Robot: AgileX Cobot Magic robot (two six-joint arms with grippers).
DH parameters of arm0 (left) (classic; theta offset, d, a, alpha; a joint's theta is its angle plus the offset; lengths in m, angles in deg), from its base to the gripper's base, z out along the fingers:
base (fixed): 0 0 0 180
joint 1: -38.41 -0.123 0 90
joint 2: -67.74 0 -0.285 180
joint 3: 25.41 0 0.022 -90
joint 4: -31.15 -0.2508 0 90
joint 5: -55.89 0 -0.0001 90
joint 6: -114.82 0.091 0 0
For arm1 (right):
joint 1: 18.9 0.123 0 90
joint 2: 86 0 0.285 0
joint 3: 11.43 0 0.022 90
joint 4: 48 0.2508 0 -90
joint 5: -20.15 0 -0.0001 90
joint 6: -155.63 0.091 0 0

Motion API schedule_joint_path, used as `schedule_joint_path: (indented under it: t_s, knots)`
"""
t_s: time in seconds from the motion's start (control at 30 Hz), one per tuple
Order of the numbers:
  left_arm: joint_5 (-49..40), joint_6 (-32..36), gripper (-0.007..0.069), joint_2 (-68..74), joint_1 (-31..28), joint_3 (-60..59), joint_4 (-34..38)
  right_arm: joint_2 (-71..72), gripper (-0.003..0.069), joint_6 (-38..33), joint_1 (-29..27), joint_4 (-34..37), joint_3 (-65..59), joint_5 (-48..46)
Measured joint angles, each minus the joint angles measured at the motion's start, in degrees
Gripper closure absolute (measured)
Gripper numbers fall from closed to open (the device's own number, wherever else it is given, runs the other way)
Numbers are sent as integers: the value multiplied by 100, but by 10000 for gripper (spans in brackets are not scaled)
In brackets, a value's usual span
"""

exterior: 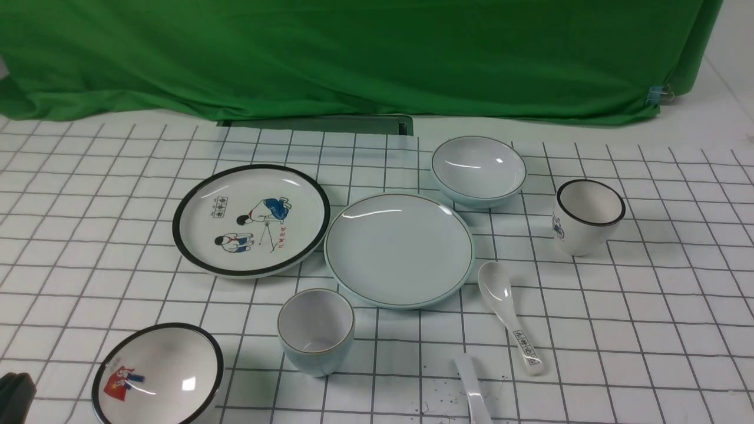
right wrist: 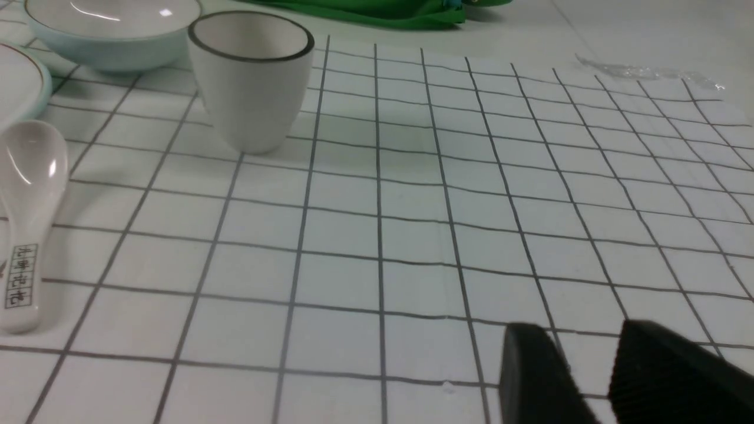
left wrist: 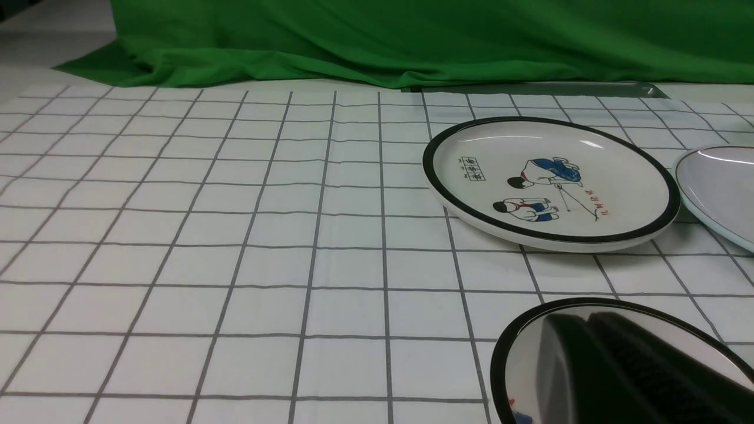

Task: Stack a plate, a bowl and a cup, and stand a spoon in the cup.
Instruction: Use the right arm to grab a blue rice bowl

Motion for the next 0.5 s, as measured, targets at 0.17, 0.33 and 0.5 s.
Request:
schedule_joint_path:
  t_s: [0.17, 0.33, 0.5]
  knots:
    - [0, 0, 653, 0, 0, 0, 0, 0, 417, 0, 0, 0, 0, 0]
    - [0, 0, 653, 0, 0, 0, 0, 0, 417, 0, 0, 0, 0, 0]
    - [0, 0, 653, 0, 0, 0, 0, 0, 417, 92, 0, 0, 0, 0]
